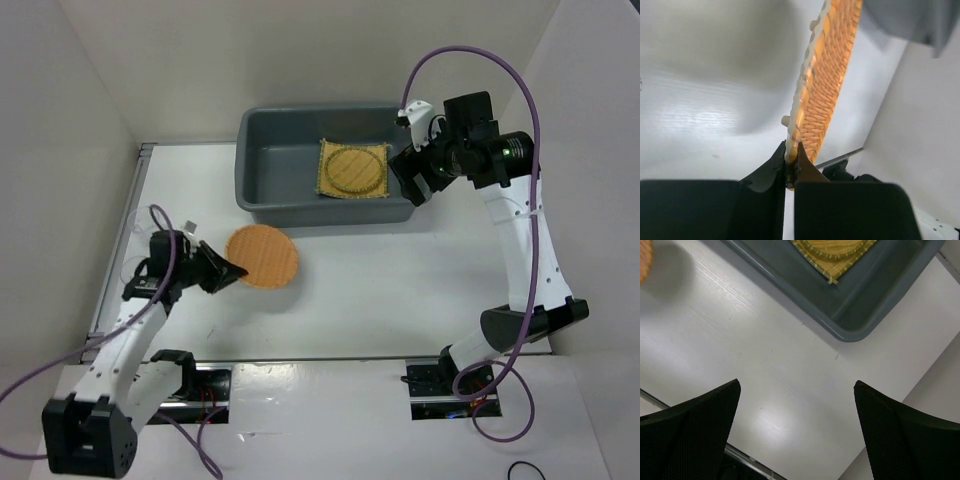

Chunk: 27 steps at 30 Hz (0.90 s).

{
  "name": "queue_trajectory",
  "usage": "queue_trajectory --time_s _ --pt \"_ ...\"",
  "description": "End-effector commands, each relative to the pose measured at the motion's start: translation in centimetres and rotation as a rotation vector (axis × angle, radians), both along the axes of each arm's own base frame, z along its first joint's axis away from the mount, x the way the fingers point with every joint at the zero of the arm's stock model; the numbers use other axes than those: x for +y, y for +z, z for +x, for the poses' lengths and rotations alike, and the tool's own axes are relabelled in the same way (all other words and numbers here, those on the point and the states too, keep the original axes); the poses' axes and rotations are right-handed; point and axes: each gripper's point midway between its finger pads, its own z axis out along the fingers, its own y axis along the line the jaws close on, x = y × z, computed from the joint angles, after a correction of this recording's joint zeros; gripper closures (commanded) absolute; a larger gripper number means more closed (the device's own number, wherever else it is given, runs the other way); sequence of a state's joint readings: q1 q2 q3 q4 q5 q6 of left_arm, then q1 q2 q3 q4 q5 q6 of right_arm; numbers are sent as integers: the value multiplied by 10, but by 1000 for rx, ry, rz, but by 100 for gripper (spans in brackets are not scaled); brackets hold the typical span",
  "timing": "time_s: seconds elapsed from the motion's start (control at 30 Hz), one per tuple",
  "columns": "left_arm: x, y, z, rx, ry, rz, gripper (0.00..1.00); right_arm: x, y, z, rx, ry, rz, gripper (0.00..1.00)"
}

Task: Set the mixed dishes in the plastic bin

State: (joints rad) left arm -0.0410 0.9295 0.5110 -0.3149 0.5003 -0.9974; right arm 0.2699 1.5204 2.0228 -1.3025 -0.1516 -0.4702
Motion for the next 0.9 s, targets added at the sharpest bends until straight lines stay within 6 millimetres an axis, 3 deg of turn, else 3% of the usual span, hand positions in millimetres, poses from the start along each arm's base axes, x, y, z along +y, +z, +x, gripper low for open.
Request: queue_trajectory --time_s 0.0,0.07,0.1,0.17,0.2,0.37,0.4,0.43,0.47,0.5,0.53,0.57,0.6,0.63,0.67,0.73,0.77,0.8,0.83,0.87 --pt "6 88 -4 -120 26 65 100 -2 17 -6 -51 5 22 1" --pt "7 108 3 -131 8 104 100 -2 18 -4 -53 5 23 1" --pt "4 137 11 -198 0 98 100 -2 18 -4 -53 5 23 1" --pt "2 161 32 -267 4 92 100 -4 19 0 -56 -4 23 1" --pt "-5 188 43 -357 -16 70 100 -4 22 0 -65 -4 26 1" --pt "-38 223 109 -419 -105 -26 100 -4 22 2 -65 -4 26 1" --pt "-52 206 133 -375 -141 -36 100 -4 22 2 -65 -4 26 1" --pt "-61 206 144 -371 -169 -50 100 -4 22 2 -65 -4 26 1" --pt "-73 228 156 -414 -207 -73 100 -6 22 3 -67 -13 17 1" --pt "-85 202 180 -362 -237 -63 100 -6 19 3 -57 -13 15 1" --pt "-96 197 189 -345 -257 -65 100 -6 22 0 -65 -13 17 1" --pt "-105 212 201 -389 -275 -77 100 -11 22 2 -67 -29 10 1" --pt "-111 184 220 -342 -286 -81 100 -11 22 2 -70 -23 3 1" --pt "-118 177 227 -323 -292 -87 100 -14 22 3 -70 -32 3 1" --pt "-122 156 242 -300 -292 -85 100 -18 25 1 -79 -42 5 1" --pt "-131 155 258 -304 -289 -104 100 -23 25 2 -79 -57 4 1" --pt "-137 134 269 -274 -302 -123 100 -27 25 4 -81 -73 -2 1" --pt "-146 128 273 -255 -313 -148 100 -27 25 4 -81 -73 -2 1" --pt "-154 142 284 -301 -324 -154 100 -30 25 4 -81 -82 -3 1" --pt "-158 112 296 -238 -321 -148 100 -32 25 5 -82 -89 -9 1"
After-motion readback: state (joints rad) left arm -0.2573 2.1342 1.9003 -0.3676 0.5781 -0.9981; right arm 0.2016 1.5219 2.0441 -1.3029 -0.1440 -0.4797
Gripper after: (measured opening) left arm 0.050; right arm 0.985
